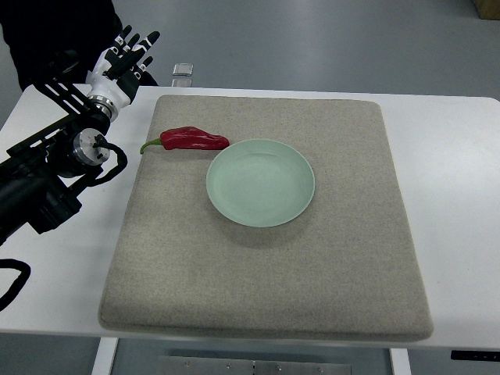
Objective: Place red pepper on plate with left hand
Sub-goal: 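Raise the left hand and swing it toward the red pepper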
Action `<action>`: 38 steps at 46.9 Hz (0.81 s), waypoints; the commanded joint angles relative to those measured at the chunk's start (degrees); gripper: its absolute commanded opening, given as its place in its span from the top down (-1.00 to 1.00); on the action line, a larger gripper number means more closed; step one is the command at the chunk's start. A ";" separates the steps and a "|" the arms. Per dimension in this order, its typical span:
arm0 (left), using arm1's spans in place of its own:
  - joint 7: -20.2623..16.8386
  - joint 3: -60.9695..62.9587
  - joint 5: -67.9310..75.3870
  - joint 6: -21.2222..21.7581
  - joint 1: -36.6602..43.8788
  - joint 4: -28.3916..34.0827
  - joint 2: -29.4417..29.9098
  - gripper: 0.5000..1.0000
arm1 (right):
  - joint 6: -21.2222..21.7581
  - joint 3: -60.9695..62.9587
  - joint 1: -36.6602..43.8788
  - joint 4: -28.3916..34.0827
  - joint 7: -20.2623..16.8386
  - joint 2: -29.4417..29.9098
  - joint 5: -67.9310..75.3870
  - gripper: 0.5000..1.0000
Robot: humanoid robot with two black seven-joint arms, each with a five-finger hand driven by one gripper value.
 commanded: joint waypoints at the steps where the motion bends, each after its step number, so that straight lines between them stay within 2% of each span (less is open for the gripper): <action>1: 0.00 0.00 0.00 -0.43 0.00 -0.09 0.05 -0.98 | 0.00 0.00 0.00 -0.06 0.00 0.00 0.00 -0.73; 11: 0.00 0.00 0.00 -3.16 0.61 0.00 0.58 -0.98 | 0.00 0.00 0.00 0.02 -0.08 0.00 0.00 -0.73; 38: 0.00 0.79 0.44 -3.51 0.70 0.09 0.58 -0.97 | 0.00 0.00 0.00 0.02 0.00 0.00 0.00 -0.73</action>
